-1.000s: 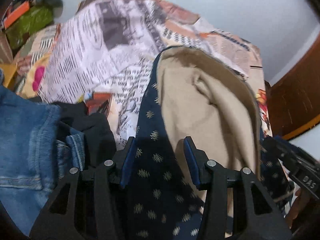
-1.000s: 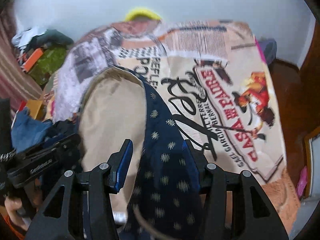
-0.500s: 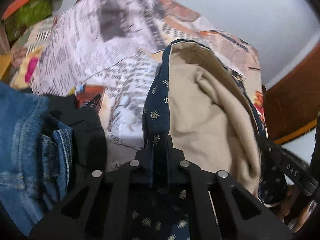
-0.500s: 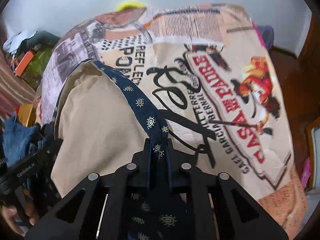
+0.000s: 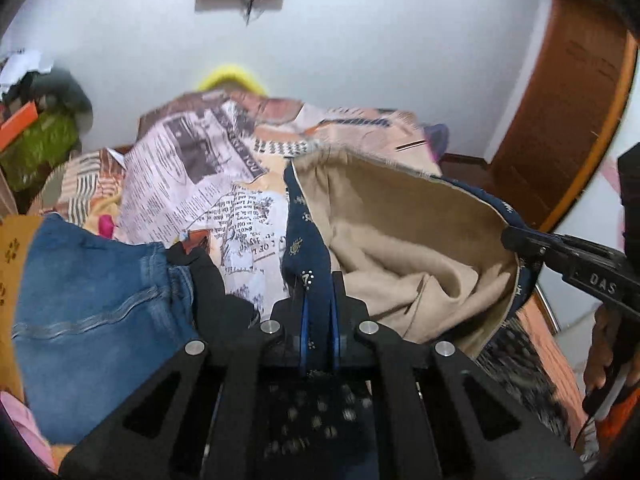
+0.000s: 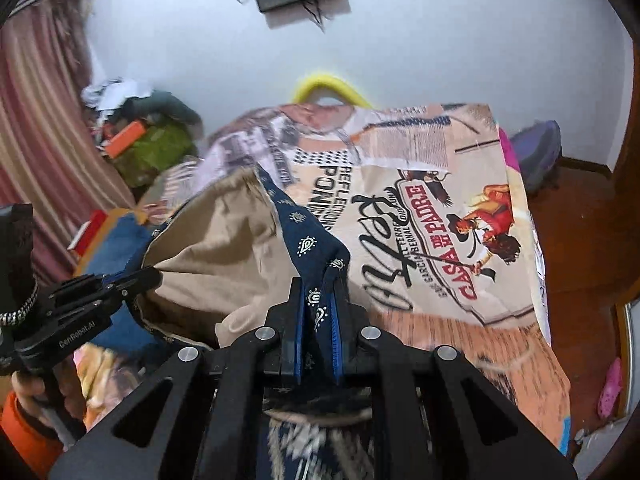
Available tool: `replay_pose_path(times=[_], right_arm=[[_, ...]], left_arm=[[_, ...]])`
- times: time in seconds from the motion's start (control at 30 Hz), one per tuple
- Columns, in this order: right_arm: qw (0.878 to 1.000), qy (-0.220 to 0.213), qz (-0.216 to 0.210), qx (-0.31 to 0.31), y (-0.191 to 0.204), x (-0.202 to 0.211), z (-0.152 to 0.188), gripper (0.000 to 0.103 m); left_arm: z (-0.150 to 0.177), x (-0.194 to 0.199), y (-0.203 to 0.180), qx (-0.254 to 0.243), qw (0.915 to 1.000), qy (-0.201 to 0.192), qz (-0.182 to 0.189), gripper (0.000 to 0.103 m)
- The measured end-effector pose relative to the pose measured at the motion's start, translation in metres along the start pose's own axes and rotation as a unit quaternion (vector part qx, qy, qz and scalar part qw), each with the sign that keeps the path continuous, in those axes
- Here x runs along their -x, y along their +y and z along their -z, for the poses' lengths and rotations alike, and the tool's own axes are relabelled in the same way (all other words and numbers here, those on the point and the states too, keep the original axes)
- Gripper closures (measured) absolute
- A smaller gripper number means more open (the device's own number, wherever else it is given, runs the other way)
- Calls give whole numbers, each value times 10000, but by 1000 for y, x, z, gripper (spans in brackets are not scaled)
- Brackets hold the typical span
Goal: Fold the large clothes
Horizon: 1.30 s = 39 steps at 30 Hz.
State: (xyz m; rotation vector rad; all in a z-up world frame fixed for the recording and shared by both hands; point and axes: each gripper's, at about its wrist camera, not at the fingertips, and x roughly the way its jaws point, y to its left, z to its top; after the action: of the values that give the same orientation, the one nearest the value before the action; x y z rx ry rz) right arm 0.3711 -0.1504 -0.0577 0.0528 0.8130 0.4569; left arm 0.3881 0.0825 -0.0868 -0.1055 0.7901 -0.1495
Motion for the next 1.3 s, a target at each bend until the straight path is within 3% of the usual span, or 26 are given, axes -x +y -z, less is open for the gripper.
replay_pose_path(times=[0.17, 0.33, 0.53, 0.73, 0.93, 1.0, 1.1, 1.23, 1.3], right_arm=[[9998, -60, -162, 13, 3, 36, 32, 93], [9999, 34, -94, -102, -9, 55, 72, 93], [9984, 404, 159, -366, -31, 52, 121, 93], [9943, 823, 556, -400, -43, 34, 163, 93], [9947, 677, 765, -129, -32, 44, 161, 90], [9946, 657, 799, -49, -27, 49, 160, 88], [9945, 674, 802, 68, -20, 56, 156, 80], [9955, 514, 748, 269, -8, 63, 147, 53], [9957, 363, 751, 392, 0, 64, 142, 50]], left_arm=[[39, 53, -12, -212, 9996, -164, 36, 96], [87, 75, -14, -280, 9996, -45, -40, 96], [148, 58, -6, -216, 9981, 333, -480, 96], [198, 21, 11, 111, 9946, 818, -629, 95], [201, 27, 5, 11, 9955, 784, -526, 94], [194, 31, 5, -17, 9956, 803, -478, 86], [185, 39, 8, 64, 9965, 739, -387, 76], [168, 51, 9, 59, 9979, 512, -383, 61], [159, 54, 7, -22, 9984, 413, -398, 54]])
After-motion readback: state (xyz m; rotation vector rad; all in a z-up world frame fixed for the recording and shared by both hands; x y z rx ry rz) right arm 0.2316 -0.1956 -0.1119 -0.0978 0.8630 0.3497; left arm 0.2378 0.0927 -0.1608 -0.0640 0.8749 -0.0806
